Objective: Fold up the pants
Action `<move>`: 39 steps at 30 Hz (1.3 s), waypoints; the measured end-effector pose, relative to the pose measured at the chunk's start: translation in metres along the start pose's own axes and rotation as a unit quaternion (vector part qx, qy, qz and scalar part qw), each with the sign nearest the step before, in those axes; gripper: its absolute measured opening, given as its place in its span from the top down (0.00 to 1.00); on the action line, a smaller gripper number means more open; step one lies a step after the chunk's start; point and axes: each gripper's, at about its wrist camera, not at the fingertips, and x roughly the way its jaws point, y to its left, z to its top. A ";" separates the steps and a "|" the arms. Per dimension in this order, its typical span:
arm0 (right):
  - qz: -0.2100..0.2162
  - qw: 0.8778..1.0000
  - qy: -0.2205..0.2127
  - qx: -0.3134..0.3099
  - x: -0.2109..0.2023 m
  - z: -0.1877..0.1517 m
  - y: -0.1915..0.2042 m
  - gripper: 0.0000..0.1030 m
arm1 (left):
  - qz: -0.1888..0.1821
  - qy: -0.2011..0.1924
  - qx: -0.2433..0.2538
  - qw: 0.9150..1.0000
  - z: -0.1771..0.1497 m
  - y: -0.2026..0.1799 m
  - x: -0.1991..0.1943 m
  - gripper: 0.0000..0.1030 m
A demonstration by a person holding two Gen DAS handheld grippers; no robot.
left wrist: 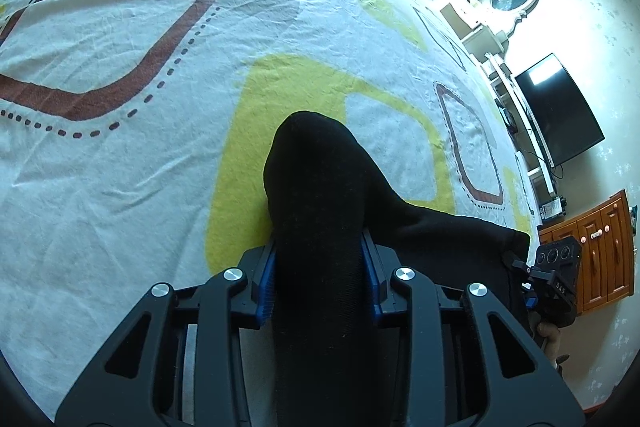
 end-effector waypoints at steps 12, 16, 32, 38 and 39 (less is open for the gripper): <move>0.009 1.000 -0.003 0.002 0.033 0.023 0.008 0.57 | 0.014 -0.012 -0.021 1.000 0.040 0.023 0.005 0.67; 0.011 1.000 -0.002 0.001 0.041 0.029 0.009 0.57 | 0.019 -0.014 -0.020 1.000 0.049 0.026 0.008 0.67; 0.027 1.000 -0.004 0.010 0.045 0.033 0.006 0.57 | 0.017 -0.018 -0.030 0.999 0.063 0.035 0.018 0.66; 0.030 0.999 -0.008 0.011 0.043 0.030 0.005 0.57 | 0.013 -0.023 -0.033 0.999 0.063 0.038 0.021 0.62; 0.032 0.999 -0.008 0.014 0.043 0.030 0.005 0.56 | 0.007 -0.022 -0.034 0.999 0.062 0.039 0.021 0.59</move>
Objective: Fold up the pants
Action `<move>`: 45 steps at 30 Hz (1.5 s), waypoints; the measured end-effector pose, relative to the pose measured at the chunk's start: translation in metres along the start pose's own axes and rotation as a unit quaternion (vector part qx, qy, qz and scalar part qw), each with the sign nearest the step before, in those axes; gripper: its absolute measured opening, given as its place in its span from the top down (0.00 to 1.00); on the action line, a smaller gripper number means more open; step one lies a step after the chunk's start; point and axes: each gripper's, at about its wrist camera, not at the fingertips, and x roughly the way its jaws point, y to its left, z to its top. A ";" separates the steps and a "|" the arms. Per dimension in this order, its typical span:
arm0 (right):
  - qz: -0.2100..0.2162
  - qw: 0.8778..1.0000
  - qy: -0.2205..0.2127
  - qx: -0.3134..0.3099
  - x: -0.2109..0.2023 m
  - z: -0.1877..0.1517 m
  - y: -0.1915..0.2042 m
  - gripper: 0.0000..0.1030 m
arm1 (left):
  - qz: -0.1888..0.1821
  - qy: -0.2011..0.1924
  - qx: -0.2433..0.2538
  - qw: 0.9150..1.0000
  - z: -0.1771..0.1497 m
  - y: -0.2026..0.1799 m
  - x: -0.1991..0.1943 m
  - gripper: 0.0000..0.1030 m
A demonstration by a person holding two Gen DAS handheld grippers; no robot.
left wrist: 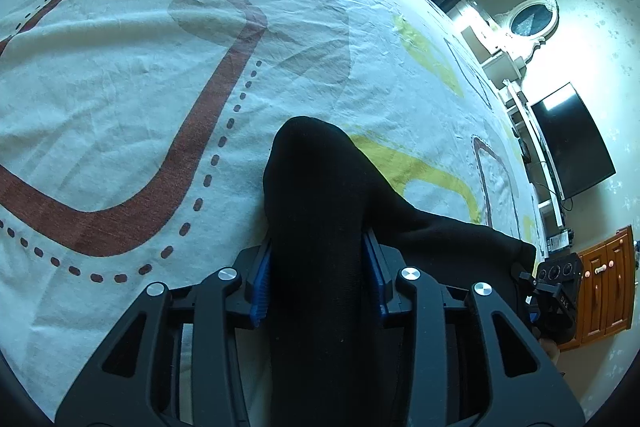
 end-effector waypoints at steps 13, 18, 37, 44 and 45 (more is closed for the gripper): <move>0.023 0.999 0.008 0.037 -0.050 -0.040 -0.001 0.31 | -0.091 -0.009 -0.077 0.993 -0.079 0.050 -0.067 0.31; 0.013 0.999 0.032 0.026 -0.053 -0.066 0.006 0.30 | -0.091 -0.003 -0.081 0.993 -0.118 0.049 -0.087 0.30; -0.045 0.998 0.041 -0.010 -0.036 -0.090 0.018 0.55 | -0.072 0.020 -0.052 0.996 -0.150 0.006 -0.065 0.52; -0.040 0.998 0.038 -0.003 -0.043 -0.093 0.009 0.57 | -0.051 0.017 -0.049 0.997 -0.149 -0.001 -0.069 0.57; -0.038 0.999 0.038 -0.001 -0.043 -0.093 0.008 0.58 | -0.051 0.017 -0.052 0.997 -0.150 0.000 -0.070 0.57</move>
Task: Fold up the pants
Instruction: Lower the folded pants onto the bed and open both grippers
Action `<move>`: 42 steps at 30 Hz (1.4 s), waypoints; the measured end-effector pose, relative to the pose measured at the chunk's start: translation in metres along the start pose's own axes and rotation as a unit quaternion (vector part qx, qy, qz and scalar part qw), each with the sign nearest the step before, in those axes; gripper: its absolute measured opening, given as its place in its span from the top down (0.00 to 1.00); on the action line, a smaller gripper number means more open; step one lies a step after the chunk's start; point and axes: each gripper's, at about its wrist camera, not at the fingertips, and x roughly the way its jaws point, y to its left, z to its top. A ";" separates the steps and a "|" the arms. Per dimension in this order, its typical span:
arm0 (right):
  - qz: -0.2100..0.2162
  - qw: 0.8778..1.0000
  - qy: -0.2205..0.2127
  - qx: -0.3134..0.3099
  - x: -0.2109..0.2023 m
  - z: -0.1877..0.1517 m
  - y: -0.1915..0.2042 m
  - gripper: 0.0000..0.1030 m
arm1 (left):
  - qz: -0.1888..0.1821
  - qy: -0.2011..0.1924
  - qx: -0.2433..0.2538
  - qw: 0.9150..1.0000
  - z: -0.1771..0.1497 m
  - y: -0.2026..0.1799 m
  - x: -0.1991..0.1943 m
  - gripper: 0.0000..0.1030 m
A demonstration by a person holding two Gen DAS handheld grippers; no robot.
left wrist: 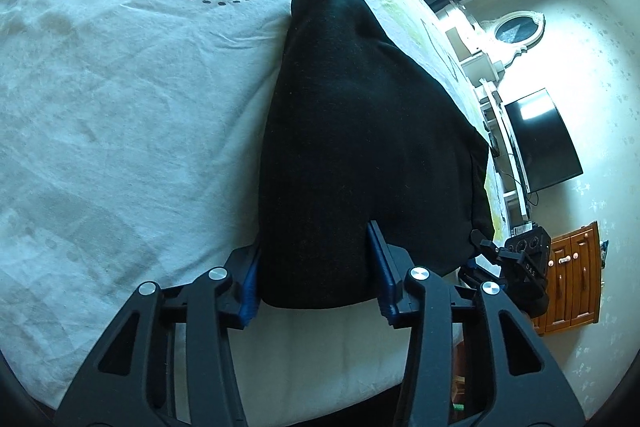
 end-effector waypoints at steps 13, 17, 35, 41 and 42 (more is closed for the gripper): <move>0.002 1.000 0.005 0.001 -0.010 -0.007 0.001 0.60 | 0.010 0.001 -0.011 1.000 -0.003 0.005 -0.004 0.59; 0.003 1.000 0.009 0.001 -0.011 -0.009 -0.001 0.60 | 0.014 0.004 -0.009 1.000 -0.008 0.003 -0.006 0.59; 0.001 1.000 0.026 -0.001 -0.015 -0.022 0.001 0.60 | 0.025 0.013 -0.004 1.000 -0.003 0.001 -0.010 0.59; 0.001 1.000 0.031 -0.001 -0.014 -0.022 0.003 0.60 | 0.025 0.015 -0.003 1.000 -0.001 0.002 -0.009 0.59; 0.001 1.000 0.031 -0.001 -0.014 -0.022 0.002 0.60 | 0.025 0.015 -0.003 1.000 -0.001 0.002 -0.008 0.59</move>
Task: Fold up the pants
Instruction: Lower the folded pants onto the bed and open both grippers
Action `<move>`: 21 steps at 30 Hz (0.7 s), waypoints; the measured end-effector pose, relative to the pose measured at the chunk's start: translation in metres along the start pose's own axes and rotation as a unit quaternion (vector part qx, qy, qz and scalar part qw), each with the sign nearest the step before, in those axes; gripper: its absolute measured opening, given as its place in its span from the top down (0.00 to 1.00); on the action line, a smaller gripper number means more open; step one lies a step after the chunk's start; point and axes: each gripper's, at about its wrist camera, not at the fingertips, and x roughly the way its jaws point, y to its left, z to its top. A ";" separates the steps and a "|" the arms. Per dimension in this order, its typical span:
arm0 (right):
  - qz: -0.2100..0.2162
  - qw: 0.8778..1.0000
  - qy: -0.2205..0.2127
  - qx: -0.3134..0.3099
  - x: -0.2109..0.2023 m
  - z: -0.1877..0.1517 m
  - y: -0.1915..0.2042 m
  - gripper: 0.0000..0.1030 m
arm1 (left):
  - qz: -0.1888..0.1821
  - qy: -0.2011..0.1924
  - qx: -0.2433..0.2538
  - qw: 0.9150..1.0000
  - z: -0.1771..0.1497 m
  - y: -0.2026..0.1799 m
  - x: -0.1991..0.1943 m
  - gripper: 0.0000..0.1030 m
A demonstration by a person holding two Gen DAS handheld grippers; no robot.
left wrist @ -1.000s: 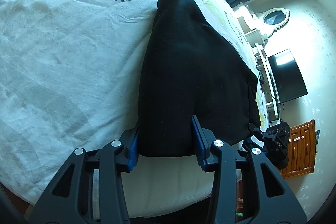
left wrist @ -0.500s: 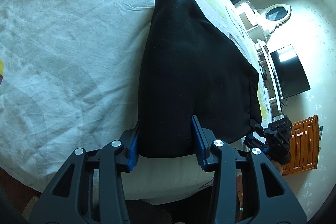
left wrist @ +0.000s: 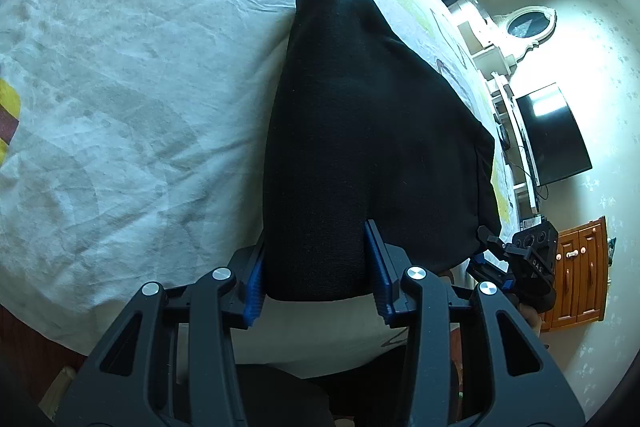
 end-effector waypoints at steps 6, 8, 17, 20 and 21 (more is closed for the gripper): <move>0.004 1.000 0.003 0.003 0.000 -0.001 -0.002 0.60 | 0.000 0.002 0.004 1.000 0.002 0.000 0.002 0.59; 0.007 1.000 0.003 0.005 0.001 -0.001 -0.004 0.60 | 0.000 0.002 0.006 1.000 0.003 -0.001 0.003 0.58; 0.019 1.000 0.005 0.010 0.000 -0.002 -0.012 0.58 | -0.005 0.003 0.006 1.000 0.003 -0.001 0.004 0.53; 0.024 1.000 -0.003 0.013 -0.003 -0.002 -0.013 0.51 | 0.001 -0.008 0.015 1.000 0.002 -0.002 0.000 0.44; 0.023 1.000 -0.005 0.014 -0.005 -0.003 -0.012 0.49 | 0.007 -0.011 0.018 1.000 0.002 -0.003 0.000 0.41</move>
